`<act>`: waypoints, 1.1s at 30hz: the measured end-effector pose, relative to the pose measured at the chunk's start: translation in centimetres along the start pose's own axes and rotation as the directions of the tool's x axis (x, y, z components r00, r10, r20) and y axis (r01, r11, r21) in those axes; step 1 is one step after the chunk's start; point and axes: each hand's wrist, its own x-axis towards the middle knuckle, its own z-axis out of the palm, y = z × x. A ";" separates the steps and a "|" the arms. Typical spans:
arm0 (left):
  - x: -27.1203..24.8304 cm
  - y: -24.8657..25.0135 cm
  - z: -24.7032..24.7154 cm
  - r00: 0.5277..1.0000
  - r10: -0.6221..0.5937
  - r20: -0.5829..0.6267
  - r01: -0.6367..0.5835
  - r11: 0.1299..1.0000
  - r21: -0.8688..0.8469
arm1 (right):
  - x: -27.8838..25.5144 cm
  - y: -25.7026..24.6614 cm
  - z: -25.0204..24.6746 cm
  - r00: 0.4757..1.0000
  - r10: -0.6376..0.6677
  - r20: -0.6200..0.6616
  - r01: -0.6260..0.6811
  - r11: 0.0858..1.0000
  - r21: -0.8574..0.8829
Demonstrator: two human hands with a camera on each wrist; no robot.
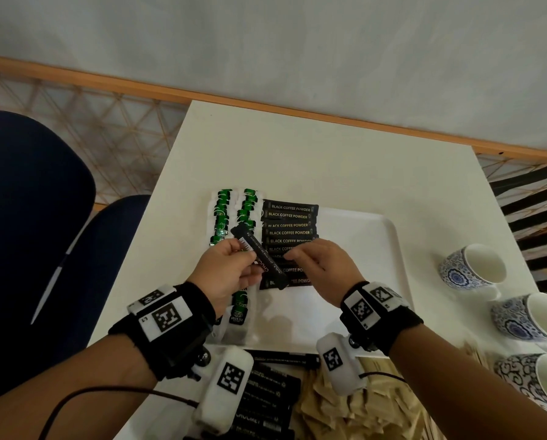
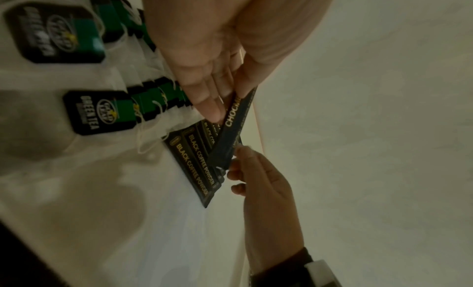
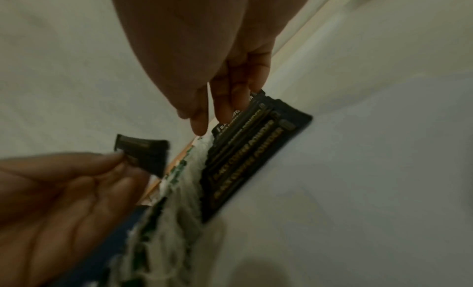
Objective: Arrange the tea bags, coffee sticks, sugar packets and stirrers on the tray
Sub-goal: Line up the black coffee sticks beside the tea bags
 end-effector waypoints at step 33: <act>-0.5 -1.0 1.5 0.998 -0.053 0.028 0.051 0.996 0.069 | -2.4 2.1 -2.7 0.953 0.242 0.184 -0.288 0.912 0.293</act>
